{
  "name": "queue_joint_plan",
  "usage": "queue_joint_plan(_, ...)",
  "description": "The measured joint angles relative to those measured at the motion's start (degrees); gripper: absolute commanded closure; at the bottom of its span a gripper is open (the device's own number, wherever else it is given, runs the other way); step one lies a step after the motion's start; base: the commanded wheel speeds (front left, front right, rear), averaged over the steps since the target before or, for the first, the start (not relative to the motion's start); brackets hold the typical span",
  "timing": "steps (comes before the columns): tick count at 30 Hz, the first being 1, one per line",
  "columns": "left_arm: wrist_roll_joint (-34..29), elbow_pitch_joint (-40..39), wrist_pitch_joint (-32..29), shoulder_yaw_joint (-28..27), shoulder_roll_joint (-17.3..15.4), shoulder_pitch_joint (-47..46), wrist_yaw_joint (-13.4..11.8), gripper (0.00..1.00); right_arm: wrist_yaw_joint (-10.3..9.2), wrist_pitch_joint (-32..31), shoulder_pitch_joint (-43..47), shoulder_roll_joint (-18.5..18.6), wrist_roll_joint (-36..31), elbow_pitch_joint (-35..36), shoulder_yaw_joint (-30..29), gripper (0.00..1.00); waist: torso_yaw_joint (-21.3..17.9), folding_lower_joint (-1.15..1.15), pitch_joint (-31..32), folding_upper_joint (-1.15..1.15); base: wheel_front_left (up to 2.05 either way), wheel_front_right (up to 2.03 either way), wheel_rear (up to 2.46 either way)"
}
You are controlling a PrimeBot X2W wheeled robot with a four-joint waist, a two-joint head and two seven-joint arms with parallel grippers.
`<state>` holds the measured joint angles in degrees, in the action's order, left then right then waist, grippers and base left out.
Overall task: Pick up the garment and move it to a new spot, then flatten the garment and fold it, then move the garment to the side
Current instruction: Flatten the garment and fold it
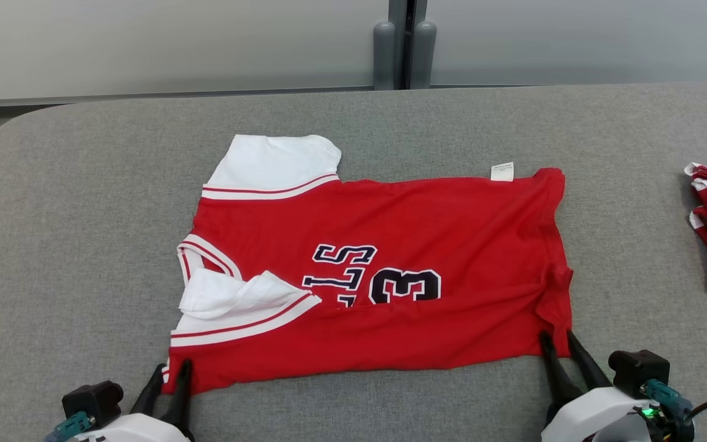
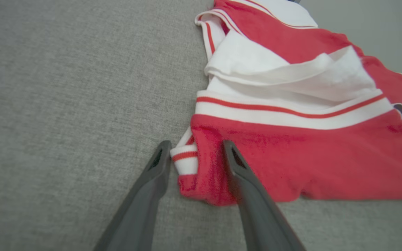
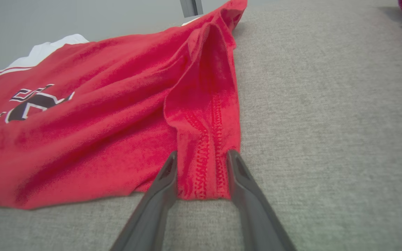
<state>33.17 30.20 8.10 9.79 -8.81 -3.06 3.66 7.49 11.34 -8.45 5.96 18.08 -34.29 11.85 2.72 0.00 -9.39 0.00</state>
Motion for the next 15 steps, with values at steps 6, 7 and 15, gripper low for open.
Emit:
queue_joint_plan(6,0.2,0.9,1.0,0.5,-0.7,-1.2,0.9,1.0,0.0,1.9,-1.3,0.2,2.8,-1.9,1.5,1.0,0.4,0.0,-0.6,0.0,0.0,0.0,0.0)
queue_joint_plan(7,0.1,0.6,1.2,0.6,-0.9,-1.1,1.0,1.0,0.0,2.3,-1.2,0.4,3.1,-1.7,1.7,1.0,0.4,0.0,-0.6,0.0,0.0,0.0,0.0)
queue_joint_plan(15,0.8,-6.4,0.2,-0.1,-2.9,3.1,0.4,1.0,0.02,2.8,4.5,2.4,6.0,3.0,1.9,1.0,1.0,0.0,1.0,0.0,0.0,0.0,0.0)
